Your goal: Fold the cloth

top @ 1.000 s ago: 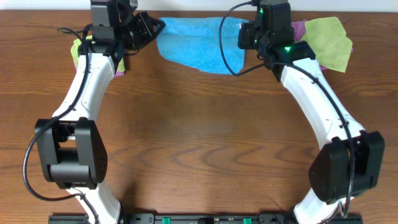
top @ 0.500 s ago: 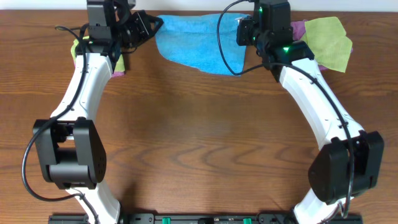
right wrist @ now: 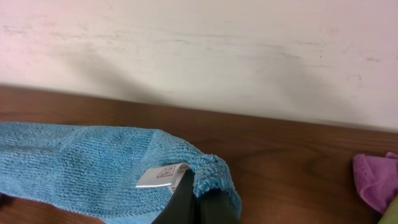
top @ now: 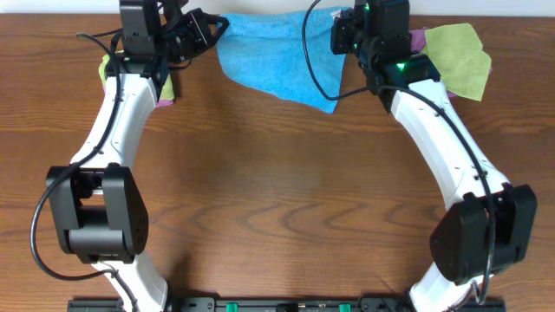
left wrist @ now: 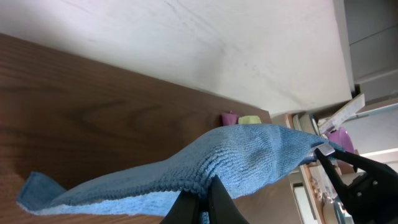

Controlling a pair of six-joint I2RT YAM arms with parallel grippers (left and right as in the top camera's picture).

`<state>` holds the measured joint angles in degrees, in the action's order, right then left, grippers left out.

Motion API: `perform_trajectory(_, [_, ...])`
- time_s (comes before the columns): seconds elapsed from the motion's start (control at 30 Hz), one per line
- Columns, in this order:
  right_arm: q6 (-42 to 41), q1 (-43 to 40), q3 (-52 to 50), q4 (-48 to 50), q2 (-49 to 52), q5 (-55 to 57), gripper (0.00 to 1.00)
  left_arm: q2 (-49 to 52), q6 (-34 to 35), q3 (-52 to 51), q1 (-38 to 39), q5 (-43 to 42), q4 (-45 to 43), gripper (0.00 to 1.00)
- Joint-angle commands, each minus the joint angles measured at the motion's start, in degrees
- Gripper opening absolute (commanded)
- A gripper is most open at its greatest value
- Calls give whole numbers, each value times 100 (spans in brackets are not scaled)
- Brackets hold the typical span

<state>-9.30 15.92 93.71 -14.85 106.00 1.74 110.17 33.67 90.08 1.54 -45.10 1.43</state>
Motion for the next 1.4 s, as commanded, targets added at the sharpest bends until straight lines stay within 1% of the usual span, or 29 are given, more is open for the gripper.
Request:
perform_trajectory(0.0, [197,-26,179,42,-153,90,1,39,15,319,-39,-223,-42,6])
perform_trajectory(0.1, [280,-26,205,142,-153,105,1,37,20,409,-42,-352,-39,6])
perform_trajectory(0.23, [278,-7,372,-144,-153,50,1,28,17,459,-42,-605,81,6])
perform_trajectory(0.33, [343,72,422,-485,-164,37,1,-7,-76,459,-68,-802,363,6])
perform_trajectory(0.4, [382,122,422,-702,-195,37,1,-55,-299,459,-87,-929,660,6])
perform_trajectory(0.53, [435,251,422,-1325,-385,42,1,-258,-1233,459,-173,-986,1895,6])
perform_trajectory(0.63, [468,297,422,-1810,-538,39,1,-378,-1799,459,-190,-951,2739,6])
perform_trajectory(0.73, [455,332,422,-2409,-686,35,1,-466,-1982,459,-190,-907,3289,6])
perform_trajectory(0.87, [354,400,420,-3274,-887,35,1,-575,-2404,459,-186,-892,4238,6])
perform_trajectory(0.97, [140,463,420,-3875,-1016,35,2,-627,-2649,457,-186,-892,4824,6])
perform_trajectory(1.07, [118,577,409,-4266,-1084,37,1,-636,-2918,457,-186,-892,5309,6])
perform_trajectory(1.23, [-50,833,398,-4868,-1128,39,1,-636,-3700,457,-186,-852,6332,6])
perform_trajectory(1.37, [-278,935,323,-5180,-1130,39,1,-638,-4076,415,-186,-831,6848,6])
